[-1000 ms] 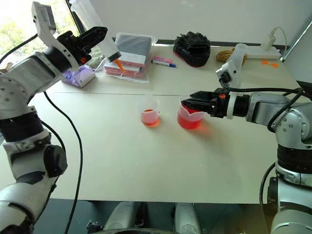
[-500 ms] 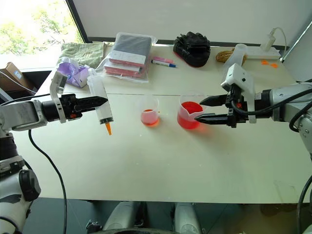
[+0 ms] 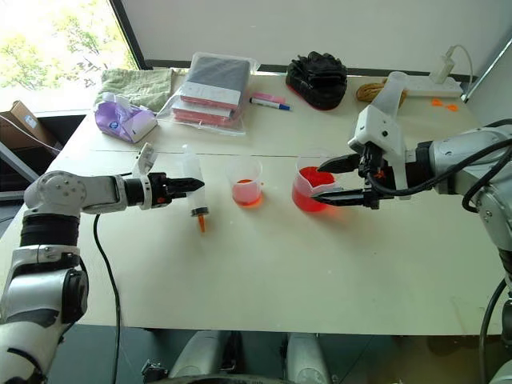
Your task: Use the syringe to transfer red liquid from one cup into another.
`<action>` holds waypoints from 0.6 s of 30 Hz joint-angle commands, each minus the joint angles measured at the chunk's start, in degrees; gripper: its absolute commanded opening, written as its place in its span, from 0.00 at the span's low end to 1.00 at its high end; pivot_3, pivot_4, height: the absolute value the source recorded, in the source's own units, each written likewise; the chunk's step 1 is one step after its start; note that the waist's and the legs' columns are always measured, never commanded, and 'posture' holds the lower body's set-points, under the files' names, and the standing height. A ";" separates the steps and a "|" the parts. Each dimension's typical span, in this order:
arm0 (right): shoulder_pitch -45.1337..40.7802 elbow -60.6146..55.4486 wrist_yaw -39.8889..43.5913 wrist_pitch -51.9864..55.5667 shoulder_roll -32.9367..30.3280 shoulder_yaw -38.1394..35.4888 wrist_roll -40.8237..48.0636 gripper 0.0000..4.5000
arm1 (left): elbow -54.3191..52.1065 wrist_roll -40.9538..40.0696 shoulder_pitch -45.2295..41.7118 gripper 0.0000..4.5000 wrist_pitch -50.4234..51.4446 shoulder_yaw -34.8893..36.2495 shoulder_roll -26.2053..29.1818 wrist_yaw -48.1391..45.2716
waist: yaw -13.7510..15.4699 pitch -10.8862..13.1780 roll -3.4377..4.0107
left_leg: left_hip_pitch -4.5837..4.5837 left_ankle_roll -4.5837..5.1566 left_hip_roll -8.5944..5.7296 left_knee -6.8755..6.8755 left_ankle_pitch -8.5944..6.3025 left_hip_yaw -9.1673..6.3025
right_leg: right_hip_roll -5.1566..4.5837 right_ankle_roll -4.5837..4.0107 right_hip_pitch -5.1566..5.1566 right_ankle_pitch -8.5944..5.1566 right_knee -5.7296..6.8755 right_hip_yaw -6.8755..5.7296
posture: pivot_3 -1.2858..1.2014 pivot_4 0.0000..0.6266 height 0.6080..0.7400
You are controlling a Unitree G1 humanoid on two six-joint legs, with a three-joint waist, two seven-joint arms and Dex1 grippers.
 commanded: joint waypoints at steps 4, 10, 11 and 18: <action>0.94 -1.87 -1.74 0.86 -0.37 -3.31 0.41 0.67 | 4.83 6.29 -4.81 0.33 3.21 -3.54 0.25 -6.62 | -0.09 -0.01 0.01 | 0.00 0.01 0.00 -0.01 0.00 0.01 | 0.00 0.00 -0.01 0.00 0.01 0.00 | 0.52 0.24 1.00; 1.91 -1.95 -2.43 0.58 -0.21 -3.98 0.44 0.68 | 7.86 13.29 -6.60 0.44 6.28 -7.81 0.50 -7.28 | -0.01 -0.02 0.02 | 0.00 0.23 0.00 -0.01 -0.13 0.01 | 0.00 0.00 -0.01 0.00 0.02 0.00 | 0.52 0.24 1.00; 1.97 -1.95 -2.58 0.52 -0.05 -3.96 0.40 0.69 | 8.66 14.30 -6.61 0.54 6.08 -7.85 0.51 -7.14 | -0.07 -0.05 0.07 | 0.00 0.25 0.00 0.00 -0.14 0.01 | 0.00 0.01 0.00 0.00 0.02 0.00 | 0.52 0.24 1.00; 2.08 -1.54 -2.89 0.03 0.33 -3.82 0.06 0.69 | 7.98 16.85 -6.04 0.99 5.40 -8.19 1.40 -9.59 | -0.40 -0.10 0.14 | 0.27 0.29 0.00 0.00 -0.16 0.02 | -0.01 -0.01 0.10 -0.01 0.28 0.03 | 0.52 0.24 1.00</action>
